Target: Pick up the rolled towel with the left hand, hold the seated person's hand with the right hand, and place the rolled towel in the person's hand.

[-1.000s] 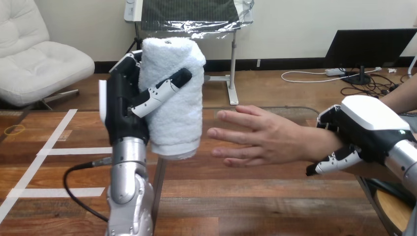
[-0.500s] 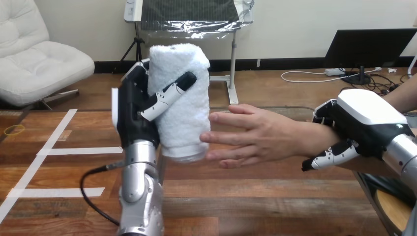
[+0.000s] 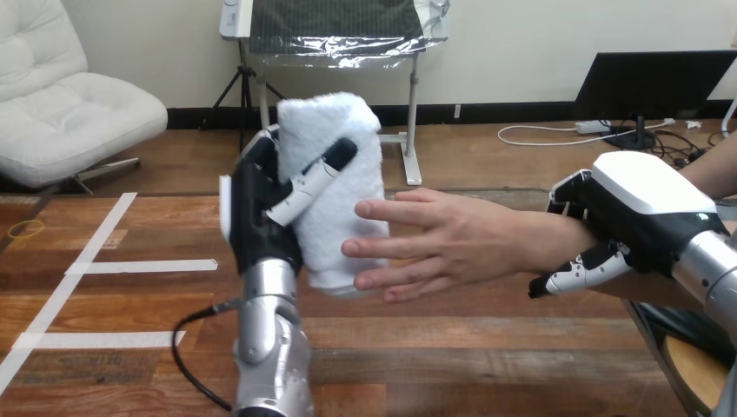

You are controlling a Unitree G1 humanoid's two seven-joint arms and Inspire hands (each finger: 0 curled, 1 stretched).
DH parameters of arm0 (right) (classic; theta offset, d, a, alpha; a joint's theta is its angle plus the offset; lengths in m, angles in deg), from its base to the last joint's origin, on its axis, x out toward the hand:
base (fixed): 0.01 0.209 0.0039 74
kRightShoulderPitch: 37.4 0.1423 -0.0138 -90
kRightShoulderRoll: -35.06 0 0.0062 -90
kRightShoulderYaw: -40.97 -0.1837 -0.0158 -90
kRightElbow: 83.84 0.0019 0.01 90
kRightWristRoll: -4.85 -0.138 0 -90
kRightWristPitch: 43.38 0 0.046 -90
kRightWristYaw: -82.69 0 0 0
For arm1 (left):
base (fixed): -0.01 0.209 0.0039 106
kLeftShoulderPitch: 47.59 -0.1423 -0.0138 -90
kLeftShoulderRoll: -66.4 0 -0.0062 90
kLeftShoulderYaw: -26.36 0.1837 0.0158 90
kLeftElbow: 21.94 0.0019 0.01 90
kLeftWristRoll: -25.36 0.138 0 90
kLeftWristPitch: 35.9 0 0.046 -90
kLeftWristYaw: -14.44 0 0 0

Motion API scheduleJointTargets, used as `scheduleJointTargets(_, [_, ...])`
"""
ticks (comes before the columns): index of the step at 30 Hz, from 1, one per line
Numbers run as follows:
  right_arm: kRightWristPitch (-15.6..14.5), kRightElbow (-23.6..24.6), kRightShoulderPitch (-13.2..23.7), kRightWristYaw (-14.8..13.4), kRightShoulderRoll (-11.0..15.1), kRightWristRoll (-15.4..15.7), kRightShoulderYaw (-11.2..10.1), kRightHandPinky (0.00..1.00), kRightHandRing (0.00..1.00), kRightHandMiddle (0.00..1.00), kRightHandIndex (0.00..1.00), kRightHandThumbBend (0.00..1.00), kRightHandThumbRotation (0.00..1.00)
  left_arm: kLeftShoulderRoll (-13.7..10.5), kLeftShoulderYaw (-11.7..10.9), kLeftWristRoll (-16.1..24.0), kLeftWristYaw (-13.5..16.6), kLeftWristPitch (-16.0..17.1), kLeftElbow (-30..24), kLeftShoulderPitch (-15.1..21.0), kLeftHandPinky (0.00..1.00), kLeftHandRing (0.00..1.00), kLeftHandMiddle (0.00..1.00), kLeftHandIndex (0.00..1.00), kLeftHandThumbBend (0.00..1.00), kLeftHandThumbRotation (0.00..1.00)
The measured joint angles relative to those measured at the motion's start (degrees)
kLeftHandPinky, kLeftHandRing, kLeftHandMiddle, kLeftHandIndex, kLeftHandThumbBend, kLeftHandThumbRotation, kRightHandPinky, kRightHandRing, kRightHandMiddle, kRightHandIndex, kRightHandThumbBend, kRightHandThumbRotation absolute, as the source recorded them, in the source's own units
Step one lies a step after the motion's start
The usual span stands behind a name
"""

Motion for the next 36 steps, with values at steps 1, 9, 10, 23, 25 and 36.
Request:
scheduleJointTargets(1, [0.0,0.2,0.0,0.1,-0.1,0.0,0.0,0.32,0.38,0.44,0.46,0.9,0.28,0.0,0.0,-0.2,-0.5,0.0,0.5,0.0,0.26,0.31,0.38,0.44,0.62,0.0])
scheduleJointTargets(9, [-0.1,0.9,0.1,0.1,-0.6,0.0,0.0,0.32,0.37,0.43,0.46,0.89,0.29,0.1,0.0,-1.8,-3.0,0.0,3.6,0.1,0.27,0.32,0.38,0.43,0.65,0.0])
scheduleJointTargets(10, [-0.1,0.9,0.2,0.1,-0.7,0.0,0.0,0.32,0.37,0.43,0.46,0.89,0.29,0.1,0.0,-1.9,-3.1,0.0,4.0,0.1,0.27,0.32,0.38,0.43,0.65,0.0])
scheduleJointTargets(23, [-0.4,2.0,0.2,0.2,-1.8,0.7,0.1,0.34,0.39,0.45,0.47,0.89,0.31,0.2,-0.1,-4.2,-3.7,-0.1,6.9,0.1,0.27,0.32,0.38,0.43,0.66,0.0])
scheduleJointTargets(25, [-0.5,2.2,0.2,0.3,-1.9,0.8,0.1,0.34,0.39,0.45,0.47,0.89,0.32,0.2,-0.1,-4.4,-3.7,-0.1,7.1,0.1,0.26,0.31,0.38,0.43,0.66,0.0])
scheduleJointTargets(36, [-0.6,3.3,0.2,0.5,-2.5,0.8,0.3,0.33,0.38,0.44,0.46,0.88,0.32,0.2,-0.1,-7.1,-4.6,-0.5,7.2,0.1,0.26,0.31,0.38,0.43,0.65,0.0])
